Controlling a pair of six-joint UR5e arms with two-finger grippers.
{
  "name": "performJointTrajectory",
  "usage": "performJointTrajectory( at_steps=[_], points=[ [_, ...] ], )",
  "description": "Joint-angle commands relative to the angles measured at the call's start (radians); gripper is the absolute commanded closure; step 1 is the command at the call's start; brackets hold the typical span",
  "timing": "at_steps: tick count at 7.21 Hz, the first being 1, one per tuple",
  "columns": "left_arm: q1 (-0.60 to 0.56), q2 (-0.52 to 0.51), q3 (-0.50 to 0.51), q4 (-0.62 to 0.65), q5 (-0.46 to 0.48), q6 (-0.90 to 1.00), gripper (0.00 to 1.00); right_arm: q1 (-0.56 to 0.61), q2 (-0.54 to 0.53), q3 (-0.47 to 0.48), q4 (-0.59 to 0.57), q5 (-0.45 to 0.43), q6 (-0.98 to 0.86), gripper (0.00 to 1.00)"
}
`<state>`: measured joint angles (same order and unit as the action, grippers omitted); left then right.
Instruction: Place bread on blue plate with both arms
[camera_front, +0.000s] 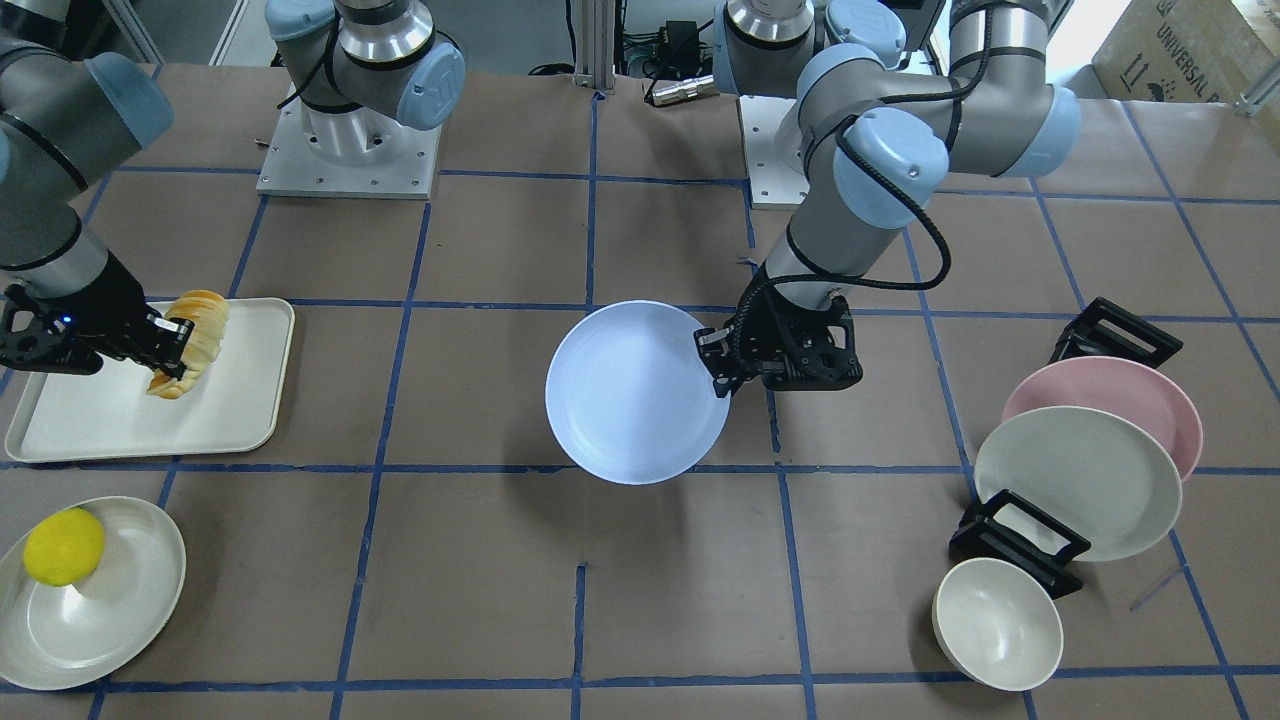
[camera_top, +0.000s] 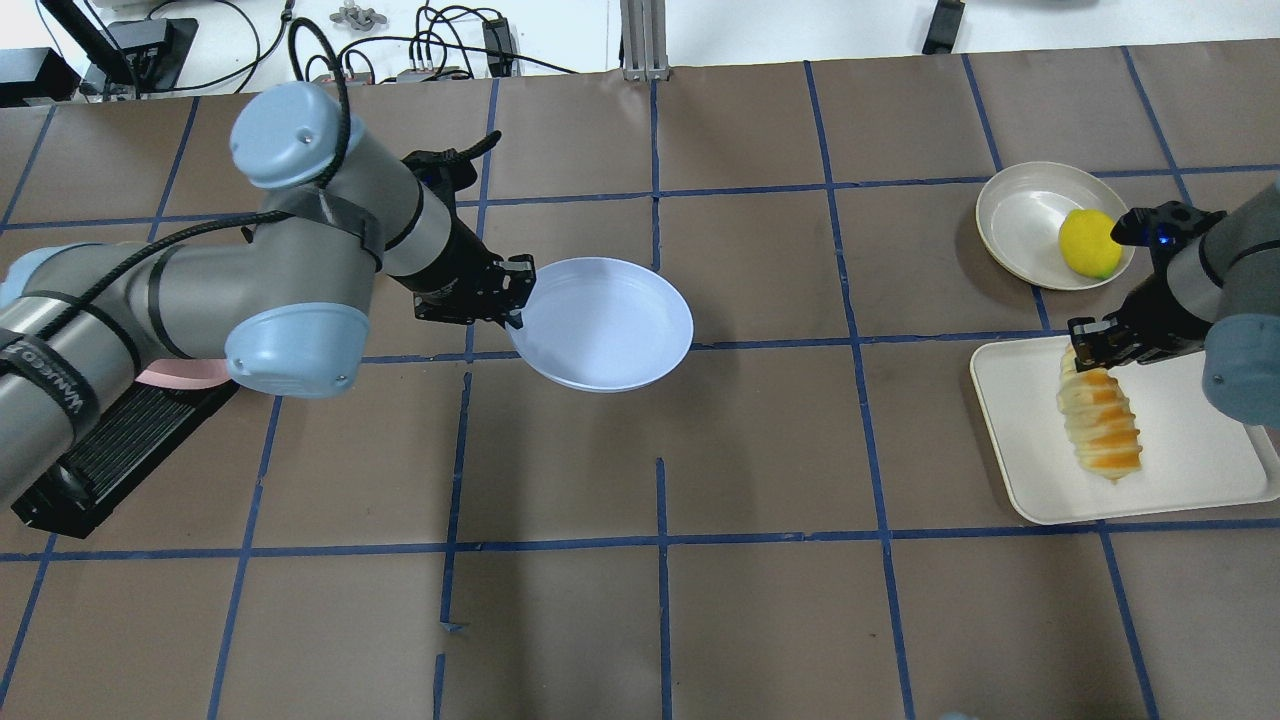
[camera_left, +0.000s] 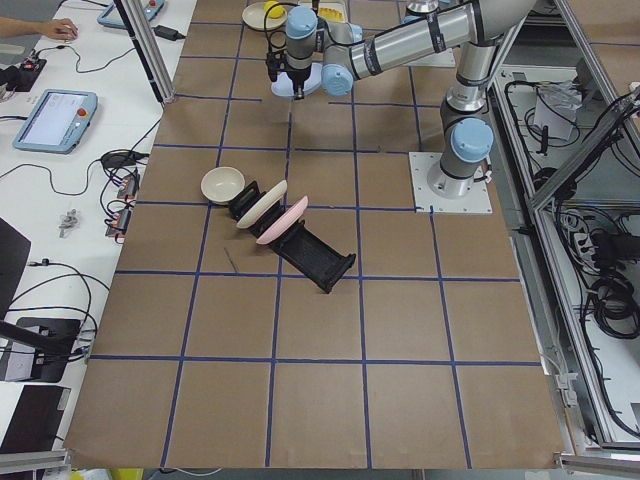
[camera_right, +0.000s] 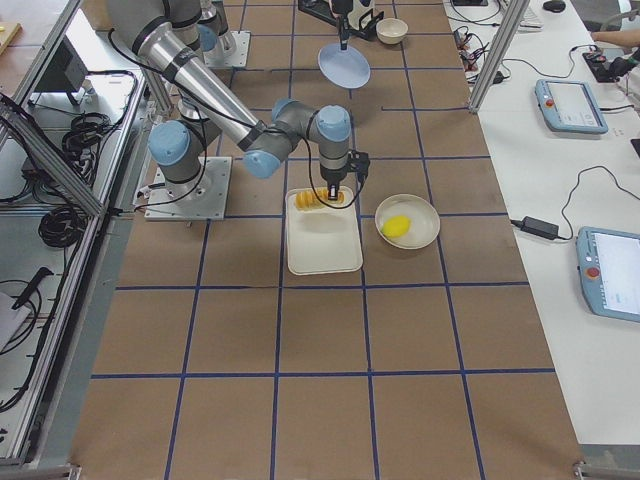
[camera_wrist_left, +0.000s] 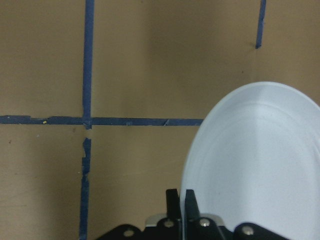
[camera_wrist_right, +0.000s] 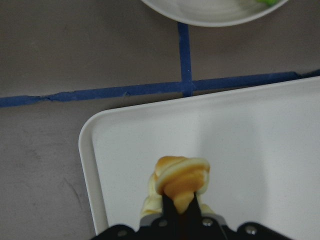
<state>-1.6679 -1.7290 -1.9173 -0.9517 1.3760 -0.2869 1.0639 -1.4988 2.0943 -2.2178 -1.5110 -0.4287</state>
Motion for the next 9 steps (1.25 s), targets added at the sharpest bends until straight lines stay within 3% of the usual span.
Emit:
performJointTrajectory(
  at_steps=[1,3,5,6,9],
  points=[
    [-0.114,-0.056,-0.009,0.097,0.096,-0.119,1.00,0.057,-0.037,-0.162,0.157,-0.003,0.014,0.91],
    [-0.203,-0.110,-0.005,0.137,0.204,-0.228,1.00,0.152,-0.022,-0.404,0.394,-0.038,0.109,0.90],
    [-0.226,-0.139,-0.005,0.171,0.229,-0.265,0.96,0.253,0.008,-0.575,0.554,-0.081,0.133,0.90],
    [-0.227,-0.139,-0.002,0.171,0.230,-0.273,0.05,0.304,0.012,-0.624,0.607,-0.081,0.139,0.90],
    [-0.201,-0.119,0.026,0.156,0.225,-0.200,0.00,0.500,0.020,-0.626,0.596,-0.069,0.238,0.89]
  ],
)
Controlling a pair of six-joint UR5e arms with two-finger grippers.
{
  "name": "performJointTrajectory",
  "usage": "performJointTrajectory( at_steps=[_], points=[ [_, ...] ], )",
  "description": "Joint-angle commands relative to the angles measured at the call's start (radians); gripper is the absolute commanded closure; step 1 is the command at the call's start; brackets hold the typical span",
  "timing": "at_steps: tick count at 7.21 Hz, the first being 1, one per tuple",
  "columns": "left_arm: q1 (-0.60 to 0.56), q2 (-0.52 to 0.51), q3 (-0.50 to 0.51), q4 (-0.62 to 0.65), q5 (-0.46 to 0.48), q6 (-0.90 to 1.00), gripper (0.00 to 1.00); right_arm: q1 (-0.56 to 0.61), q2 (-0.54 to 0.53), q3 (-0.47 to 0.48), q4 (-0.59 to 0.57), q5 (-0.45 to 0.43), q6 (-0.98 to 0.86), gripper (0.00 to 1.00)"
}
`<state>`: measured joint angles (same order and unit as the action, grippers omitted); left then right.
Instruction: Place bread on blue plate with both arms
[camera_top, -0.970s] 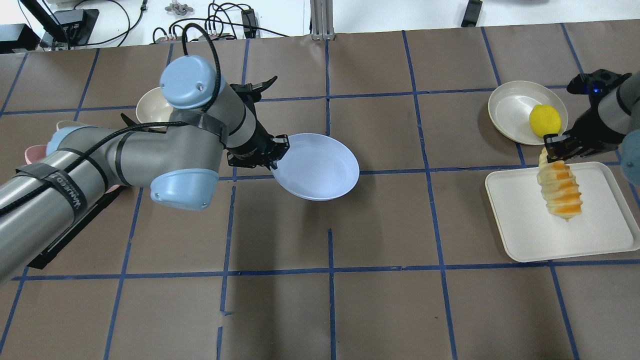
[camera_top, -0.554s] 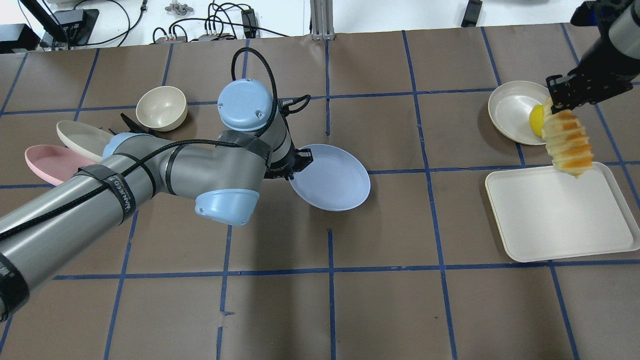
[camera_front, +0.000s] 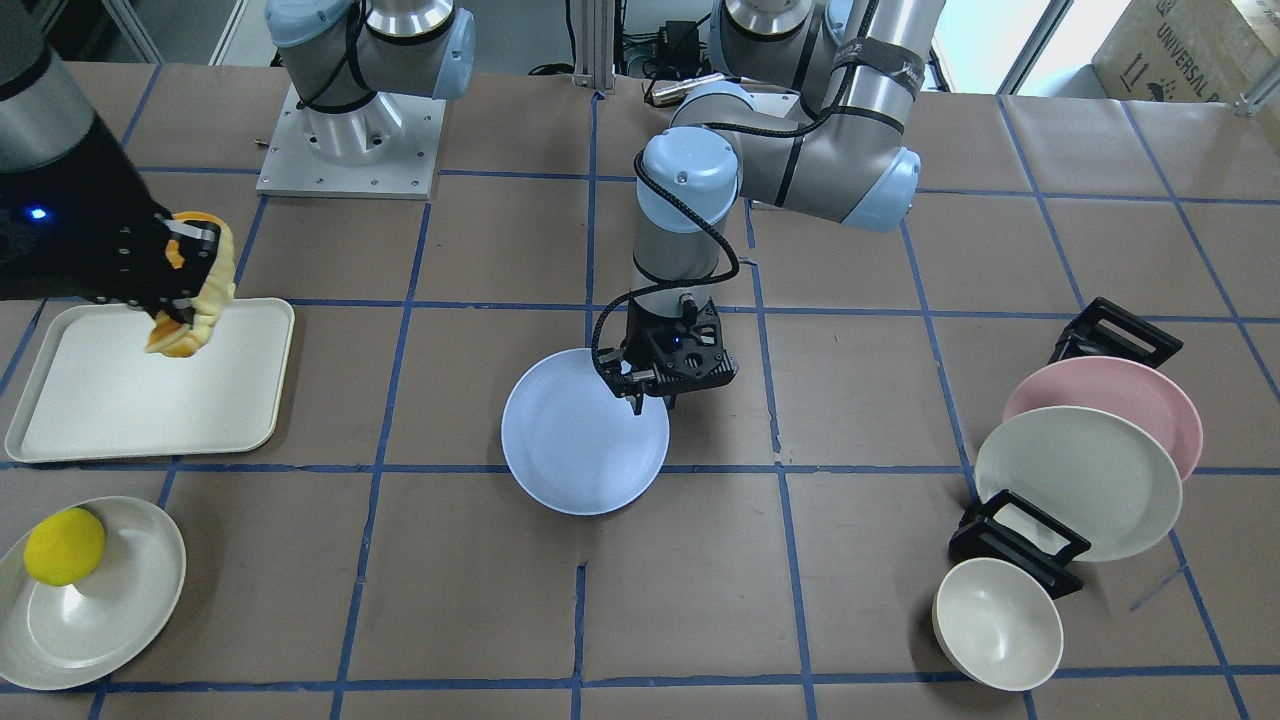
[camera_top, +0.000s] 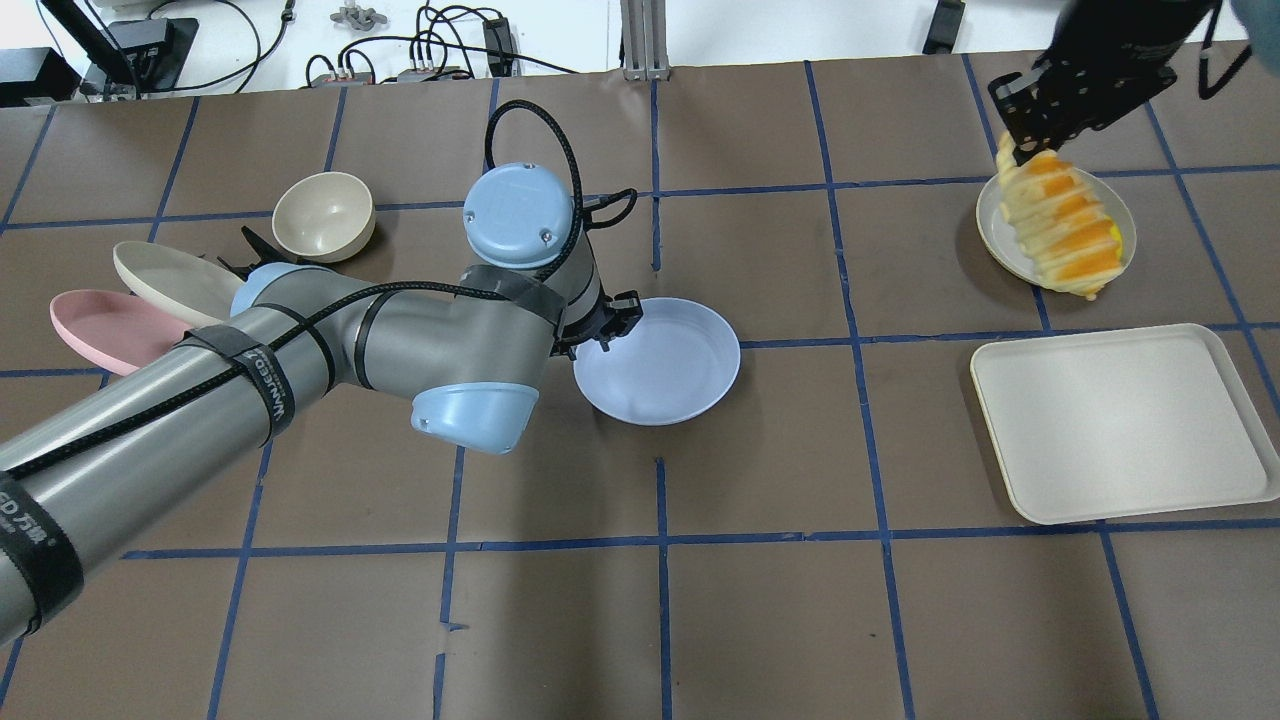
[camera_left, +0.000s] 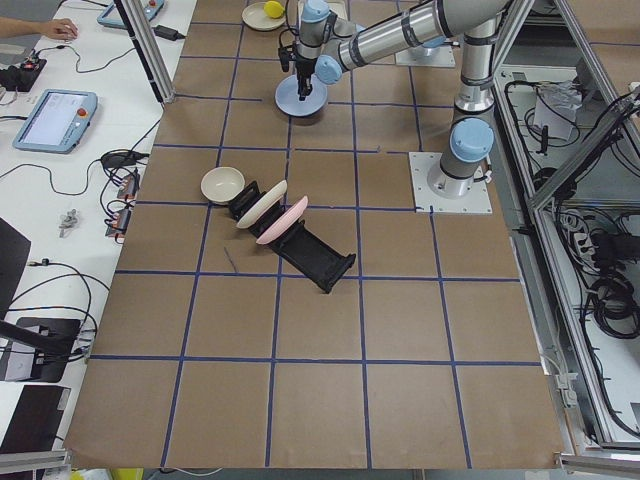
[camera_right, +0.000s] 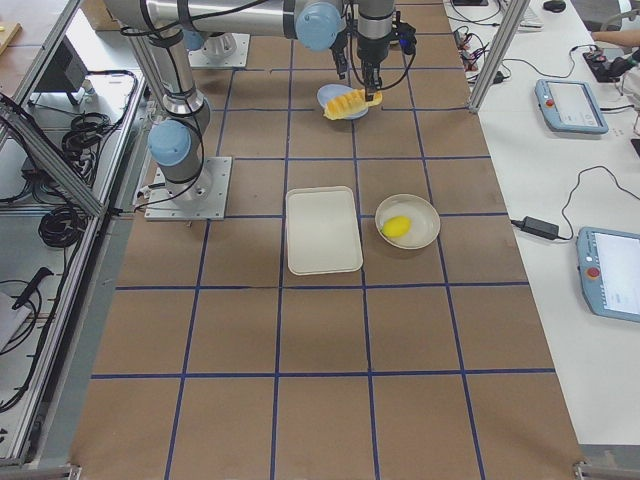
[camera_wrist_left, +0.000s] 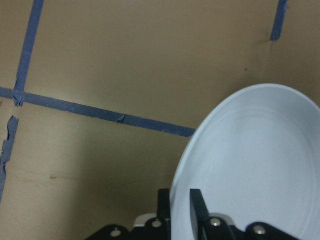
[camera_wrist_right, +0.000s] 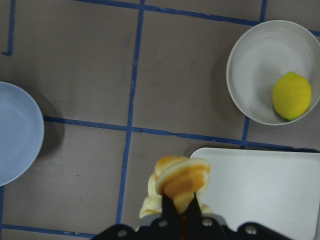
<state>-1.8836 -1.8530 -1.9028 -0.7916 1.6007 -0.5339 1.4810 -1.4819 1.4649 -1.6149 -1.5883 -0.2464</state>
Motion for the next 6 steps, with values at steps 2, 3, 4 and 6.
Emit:
performJointTrajectory(
  at_steps=[2,3,4,6],
  points=[
    [0.085,0.006,0.030,-0.084,-0.017,0.253,0.00,0.151,0.050,0.003,-0.052,0.014,0.212,0.89],
    [0.137,0.011,0.034,-0.104,-0.049,0.473,0.00,0.189,0.076,0.006,-0.059,0.014,0.246,0.90],
    [0.183,0.023,0.036,-0.116,-0.080,0.555,0.00,0.224,0.104,0.003,-0.069,0.017,0.248,0.89],
    [0.303,0.072,0.068,-0.260,-0.154,0.600,0.00,0.281,0.156,0.014,-0.071,0.083,0.237,0.89]
  ],
)
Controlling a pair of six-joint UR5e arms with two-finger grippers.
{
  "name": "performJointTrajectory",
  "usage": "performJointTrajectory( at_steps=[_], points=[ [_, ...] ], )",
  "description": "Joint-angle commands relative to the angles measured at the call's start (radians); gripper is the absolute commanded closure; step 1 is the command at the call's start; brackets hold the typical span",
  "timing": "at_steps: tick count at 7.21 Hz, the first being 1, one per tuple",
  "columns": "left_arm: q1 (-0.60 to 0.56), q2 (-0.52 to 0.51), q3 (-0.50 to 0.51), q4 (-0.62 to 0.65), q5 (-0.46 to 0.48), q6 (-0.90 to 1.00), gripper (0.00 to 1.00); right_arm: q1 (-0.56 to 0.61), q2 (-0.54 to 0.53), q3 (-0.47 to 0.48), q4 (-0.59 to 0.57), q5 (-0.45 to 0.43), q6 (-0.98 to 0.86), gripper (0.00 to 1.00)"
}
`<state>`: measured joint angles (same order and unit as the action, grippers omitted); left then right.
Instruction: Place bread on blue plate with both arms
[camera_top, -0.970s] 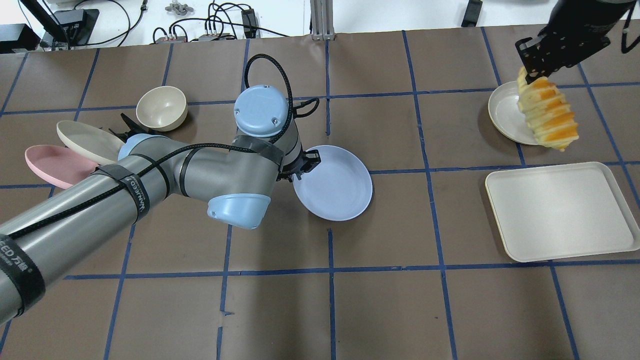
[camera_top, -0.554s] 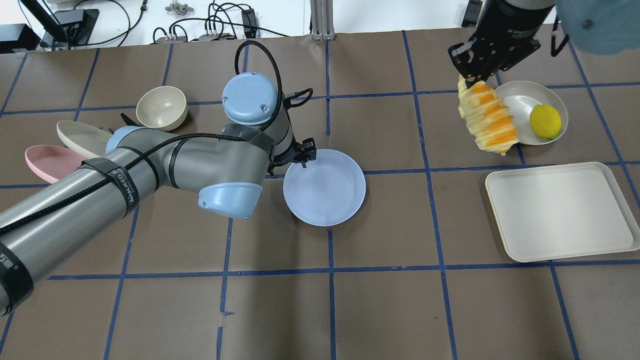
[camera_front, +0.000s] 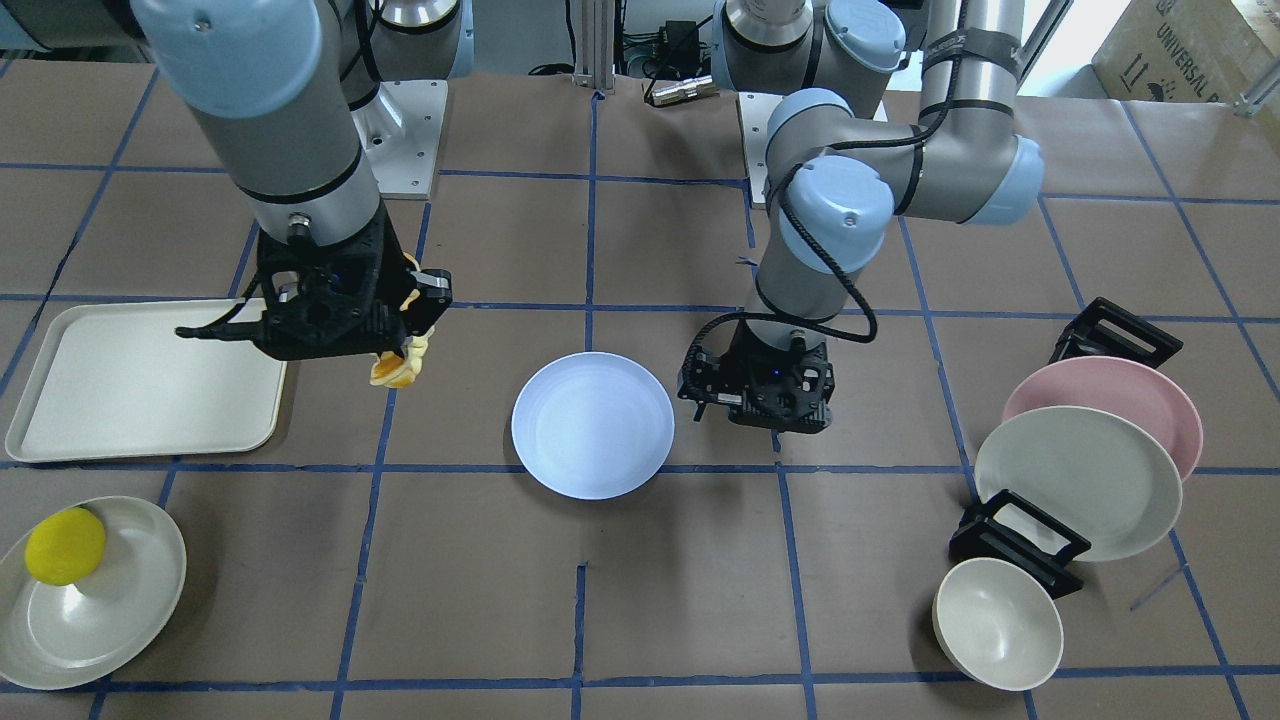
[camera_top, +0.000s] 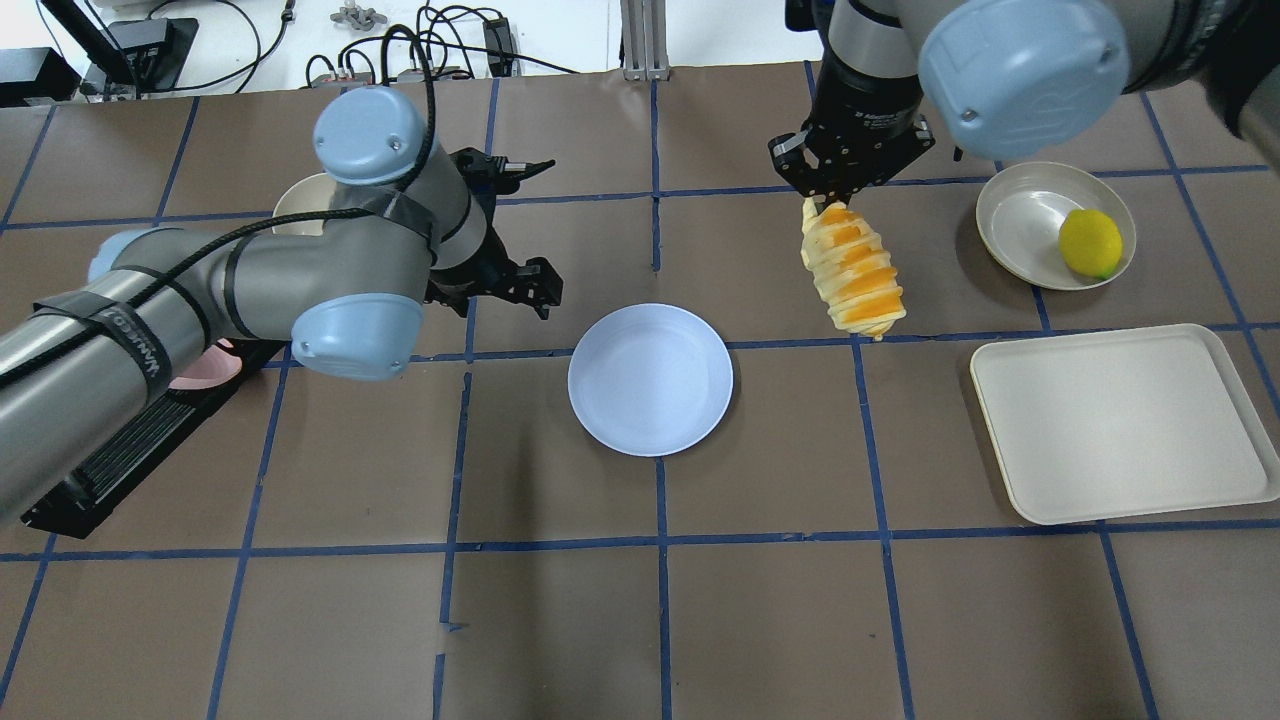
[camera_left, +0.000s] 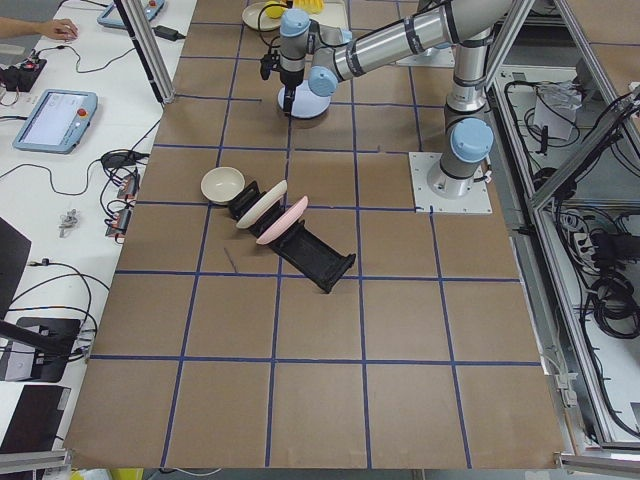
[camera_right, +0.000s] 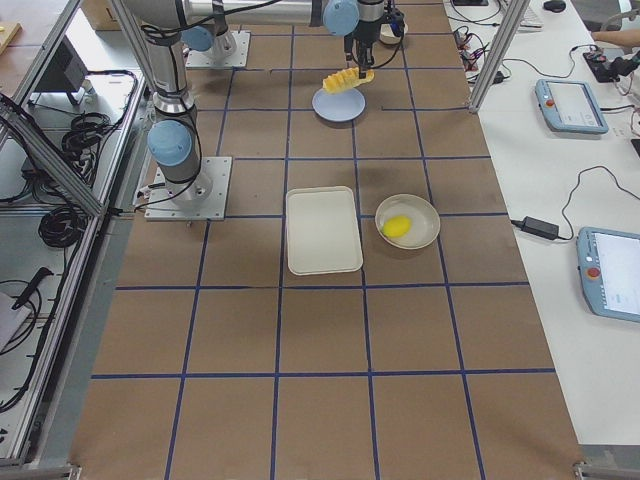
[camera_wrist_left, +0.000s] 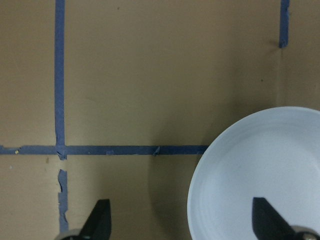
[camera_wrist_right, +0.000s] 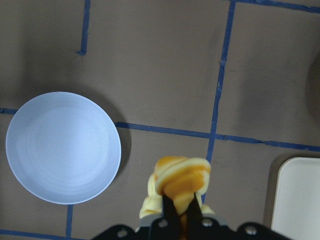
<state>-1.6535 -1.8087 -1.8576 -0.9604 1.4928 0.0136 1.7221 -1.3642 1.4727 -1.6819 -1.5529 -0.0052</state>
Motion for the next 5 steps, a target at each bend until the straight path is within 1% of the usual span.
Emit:
performJointTrajectory(
  at_steps=[1,2,3,5],
  points=[
    [0.124,0.057,0.075,-0.227,-0.039,0.086,0.00,0.086,0.078,0.008,-0.042,0.059,-0.004,0.90],
    [0.156,0.098,0.127,-0.338,0.025,0.088,0.00,0.129,0.123,0.005,-0.070,0.063,-0.002,0.90],
    [0.167,0.115,0.179,-0.397,0.061,0.091,0.00,0.166,0.163,0.011,-0.121,0.063,0.002,0.90],
    [0.163,0.147,0.291,-0.544,0.070,0.077,0.00,0.212,0.241,0.008,-0.218,0.060,0.019,0.91]
  ],
)
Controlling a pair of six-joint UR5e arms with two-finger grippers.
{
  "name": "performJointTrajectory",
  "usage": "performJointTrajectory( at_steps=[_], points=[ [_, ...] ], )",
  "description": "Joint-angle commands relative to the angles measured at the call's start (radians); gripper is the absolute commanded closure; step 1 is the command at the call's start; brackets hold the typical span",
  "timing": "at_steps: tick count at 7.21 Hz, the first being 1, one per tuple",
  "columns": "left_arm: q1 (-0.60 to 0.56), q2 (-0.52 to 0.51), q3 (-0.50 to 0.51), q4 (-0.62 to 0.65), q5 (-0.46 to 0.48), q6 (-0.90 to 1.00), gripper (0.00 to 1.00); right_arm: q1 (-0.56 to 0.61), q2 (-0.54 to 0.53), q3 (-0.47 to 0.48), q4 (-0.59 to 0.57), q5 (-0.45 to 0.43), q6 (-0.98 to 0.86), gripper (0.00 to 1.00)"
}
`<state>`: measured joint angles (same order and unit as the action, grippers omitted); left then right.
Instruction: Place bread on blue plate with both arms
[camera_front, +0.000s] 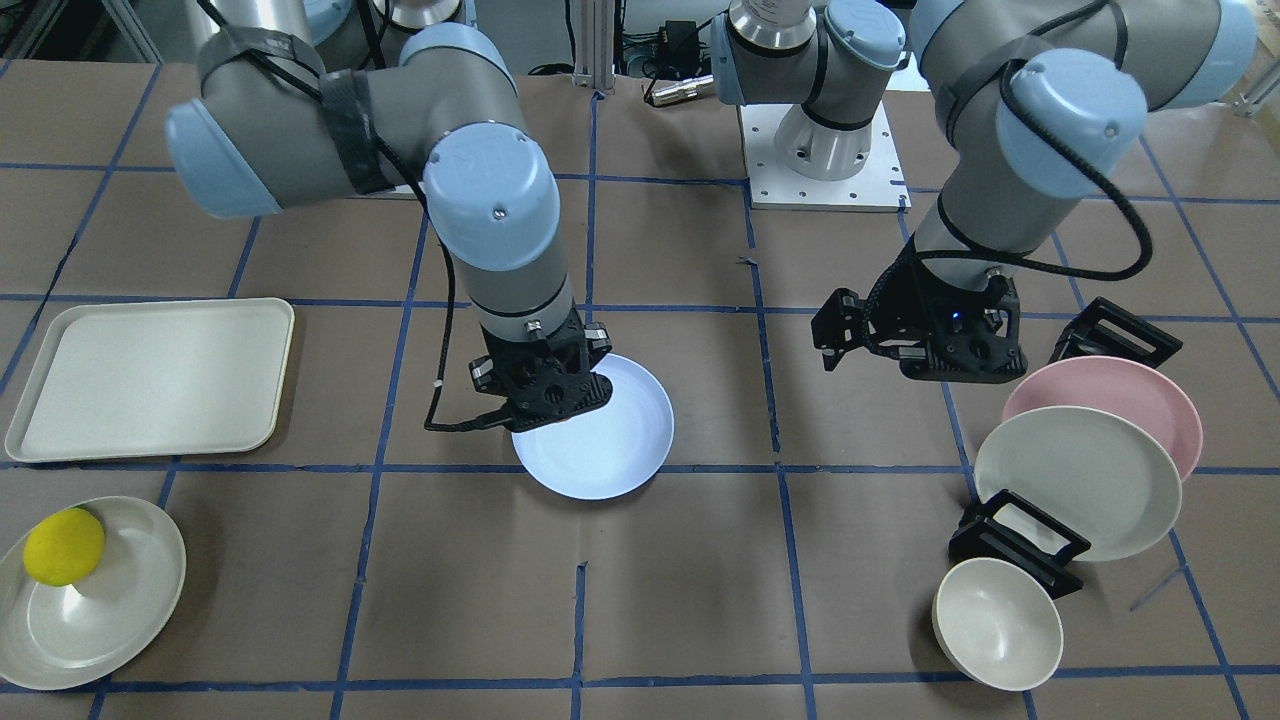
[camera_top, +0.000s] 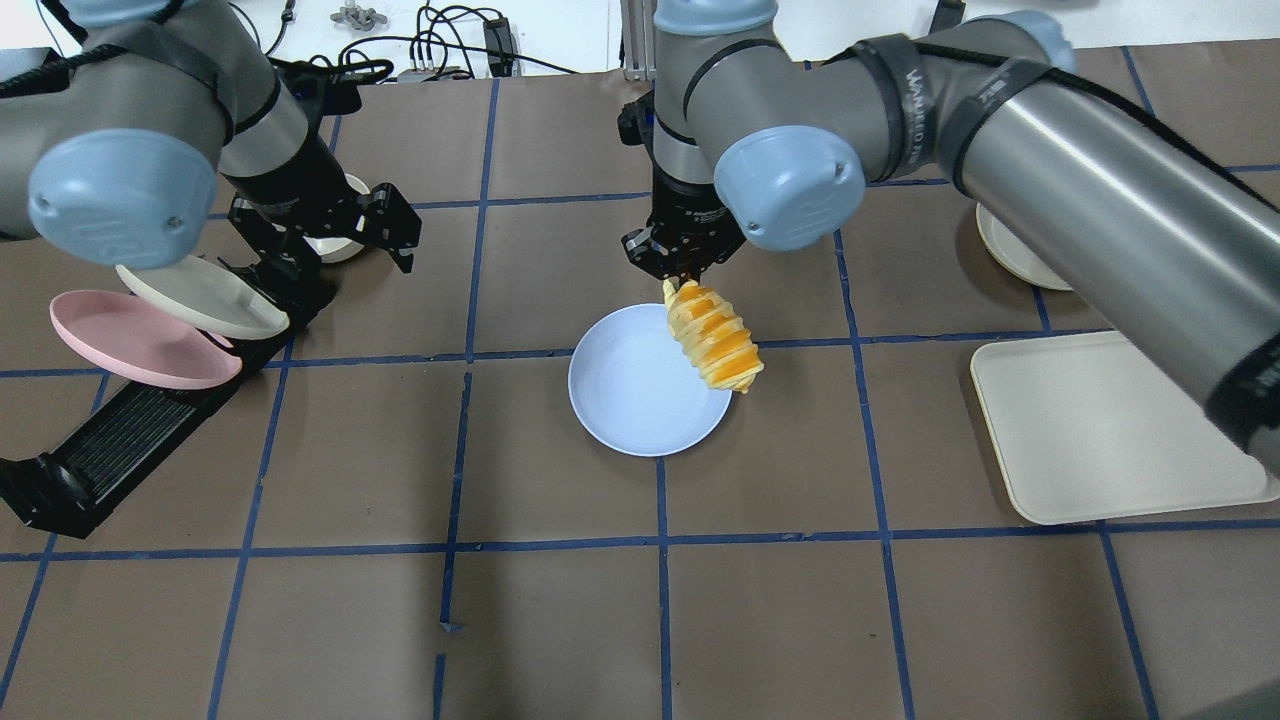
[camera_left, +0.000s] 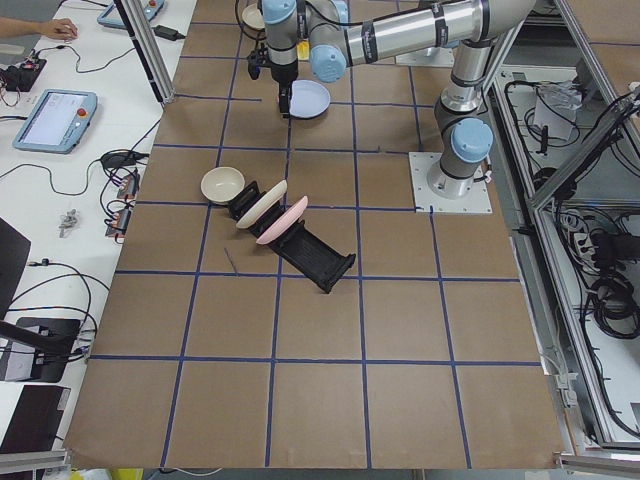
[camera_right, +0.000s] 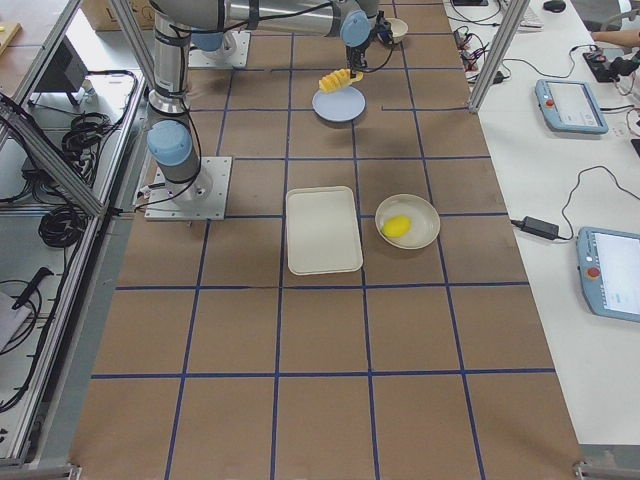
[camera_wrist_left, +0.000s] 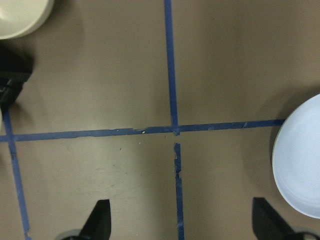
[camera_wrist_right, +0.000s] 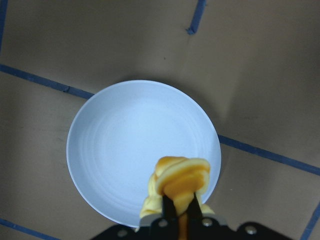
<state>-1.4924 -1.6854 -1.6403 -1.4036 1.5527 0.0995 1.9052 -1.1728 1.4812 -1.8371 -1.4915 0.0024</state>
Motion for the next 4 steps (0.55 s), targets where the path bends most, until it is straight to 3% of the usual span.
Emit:
performJointTrajectory(
  at_steps=[1,3,4],
  points=[
    [-0.008,0.067,0.133,-0.170,0.004,-0.044,0.00,0.037,0.071,0.001,-0.098,-0.003,0.010,0.91],
    [-0.058,0.102,0.171,-0.189,0.016,-0.159,0.00,0.058,0.105,0.002,-0.137,-0.015,0.010,0.91],
    [-0.092,0.108,0.178,-0.187,0.065,-0.162,0.00,0.061,0.123,0.004,-0.160,-0.015,0.010,0.91]
  ],
)
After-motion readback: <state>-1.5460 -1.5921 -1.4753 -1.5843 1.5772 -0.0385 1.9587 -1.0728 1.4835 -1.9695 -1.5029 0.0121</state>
